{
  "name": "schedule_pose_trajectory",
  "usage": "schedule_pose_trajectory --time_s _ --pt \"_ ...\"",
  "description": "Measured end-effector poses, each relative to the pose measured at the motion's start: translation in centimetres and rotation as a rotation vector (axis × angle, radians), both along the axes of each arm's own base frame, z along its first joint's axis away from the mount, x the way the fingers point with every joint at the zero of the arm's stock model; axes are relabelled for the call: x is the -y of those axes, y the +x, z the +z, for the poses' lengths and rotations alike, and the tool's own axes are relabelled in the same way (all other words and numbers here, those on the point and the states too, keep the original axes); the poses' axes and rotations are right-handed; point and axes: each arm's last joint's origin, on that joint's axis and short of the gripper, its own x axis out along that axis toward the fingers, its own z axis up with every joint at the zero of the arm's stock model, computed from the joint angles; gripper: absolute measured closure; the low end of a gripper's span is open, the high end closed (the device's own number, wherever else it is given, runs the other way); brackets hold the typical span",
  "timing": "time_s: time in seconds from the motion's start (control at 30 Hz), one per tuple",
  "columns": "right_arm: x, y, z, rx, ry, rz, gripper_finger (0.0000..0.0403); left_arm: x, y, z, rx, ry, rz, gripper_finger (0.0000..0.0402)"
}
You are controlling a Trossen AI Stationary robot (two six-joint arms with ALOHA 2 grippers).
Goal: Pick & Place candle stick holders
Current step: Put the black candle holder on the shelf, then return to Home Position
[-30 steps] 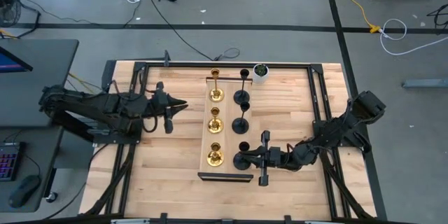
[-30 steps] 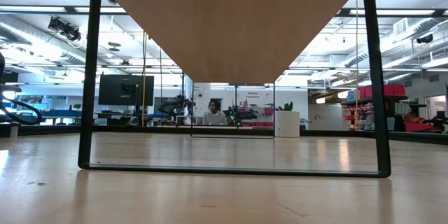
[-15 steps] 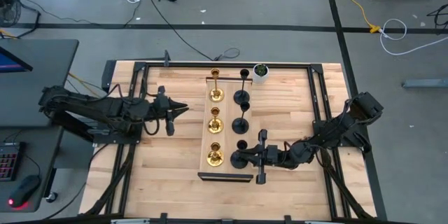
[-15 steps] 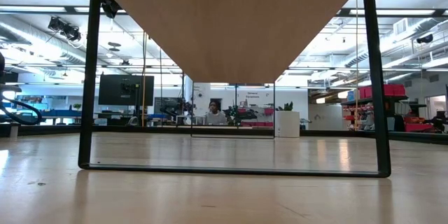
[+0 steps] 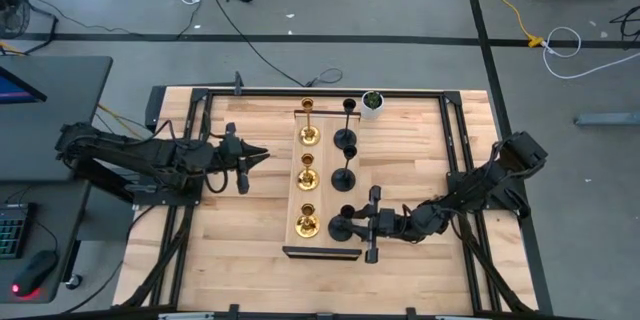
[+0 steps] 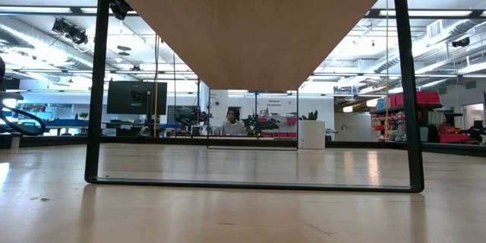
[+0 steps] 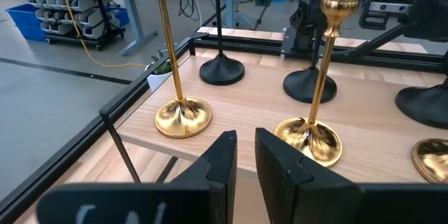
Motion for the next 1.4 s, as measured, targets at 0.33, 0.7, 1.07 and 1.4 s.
schedule_pose_trajectory --time_s 0.33,0.7,1.07,1.4 --pt "-1.4 -1.7 1.0 -0.005 -0.072 -0.073 0.0317 0.0 0.0 -0.1 -0.013 -0.002 -0.002 0.0346" --pt "-2.3 -3.0 0.8 -0.062 -0.105 -0.268 0.0309 0.0 -0.1 -0.5 -0.051 0.004 0.006 0.0346" --pt "-1.8 -6.7 -0.4 -0.087 -0.079 -0.388 0.0309 -0.3 -0.6 -1.4 -0.146 0.013 0.067 0.0346" --pt "5.2 -11.9 -2.1 0.038 0.040 -0.217 0.0334 -0.3 -0.8 -2.2 -0.093 0.102 0.034 0.0346"
